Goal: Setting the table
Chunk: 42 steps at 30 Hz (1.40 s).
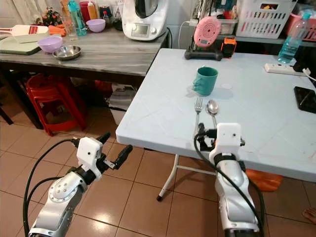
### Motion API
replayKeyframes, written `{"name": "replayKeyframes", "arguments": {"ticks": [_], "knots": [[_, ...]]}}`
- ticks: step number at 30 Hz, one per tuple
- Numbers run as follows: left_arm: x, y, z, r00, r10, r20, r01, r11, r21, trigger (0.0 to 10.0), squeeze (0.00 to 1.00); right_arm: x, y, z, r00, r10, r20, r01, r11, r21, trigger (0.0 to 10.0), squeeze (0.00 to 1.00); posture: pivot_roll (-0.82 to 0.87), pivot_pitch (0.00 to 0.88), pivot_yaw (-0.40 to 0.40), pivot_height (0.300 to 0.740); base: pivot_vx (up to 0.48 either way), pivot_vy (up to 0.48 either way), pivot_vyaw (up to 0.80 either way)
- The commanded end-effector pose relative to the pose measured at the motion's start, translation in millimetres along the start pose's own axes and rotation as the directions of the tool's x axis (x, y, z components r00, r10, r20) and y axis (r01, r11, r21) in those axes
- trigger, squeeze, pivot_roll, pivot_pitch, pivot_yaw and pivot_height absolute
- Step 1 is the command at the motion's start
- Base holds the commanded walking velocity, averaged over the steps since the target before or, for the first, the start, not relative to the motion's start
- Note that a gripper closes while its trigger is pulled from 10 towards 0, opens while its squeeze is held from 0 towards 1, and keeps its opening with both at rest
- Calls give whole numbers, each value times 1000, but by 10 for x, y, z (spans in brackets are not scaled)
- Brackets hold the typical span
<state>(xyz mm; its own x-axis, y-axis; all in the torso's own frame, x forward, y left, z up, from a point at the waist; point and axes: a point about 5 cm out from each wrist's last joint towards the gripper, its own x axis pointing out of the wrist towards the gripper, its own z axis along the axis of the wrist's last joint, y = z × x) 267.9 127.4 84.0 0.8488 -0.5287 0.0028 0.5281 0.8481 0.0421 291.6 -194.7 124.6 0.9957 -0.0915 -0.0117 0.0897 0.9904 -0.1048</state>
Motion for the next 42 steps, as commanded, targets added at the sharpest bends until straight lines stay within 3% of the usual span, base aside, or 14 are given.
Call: {"name": "replayKeyframes", "arguments": {"ticks": [1, 8, 11, 18, 24, 42], "knots": [[-16, 5, -14, 1000, -11, -12, 11, 1000, 9, 10000, 0, 29, -25, 0, 1000, -6, -12, 6, 1000, -3, 10000, 0, -32, 0, 26, 740, 0, 0, 0], [-8, -4, 64, 999, -21, 36, 22, 999, -29, 10000, 0, -30, 12, 65, 999, 3, 51, -5, 999, 38, 10000, 0, -25, 0, 20, 740, 0, 0, 0], [-18, -10, 112, 998, -21, 59, 23, 999, -35, 10000, 0, -140, 37, 104, 995, 5, 97, -9, 999, 39, 10000, 0, -25, 0, 20, 740, 185, 0, 0], [-53, 15, 113, 998, 3, 65, 1, 998, -65, 10000, 0, -399, 66, 30, 996, -10, 93, 5, 999, 50, 10000, 0, -43, 0, 28, 740, 283, 0, 0], [-48, 11, 112, 998, 5, 65, 0, 997, -76, 10000, 0, -486, 95, -16, 997, -10, 79, 5, 998, 56, 10000, 0, -48, 0, 31, 740, 288, 0, 0], [-49, -16, 80, 998, -1, 55, 6, 996, -89, 10000, 0, -442, 99, -10, 997, -2, 74, -1, 999, 41, 10000, 0, -44, 0, 26, 740, 310, 0, 0]]}}
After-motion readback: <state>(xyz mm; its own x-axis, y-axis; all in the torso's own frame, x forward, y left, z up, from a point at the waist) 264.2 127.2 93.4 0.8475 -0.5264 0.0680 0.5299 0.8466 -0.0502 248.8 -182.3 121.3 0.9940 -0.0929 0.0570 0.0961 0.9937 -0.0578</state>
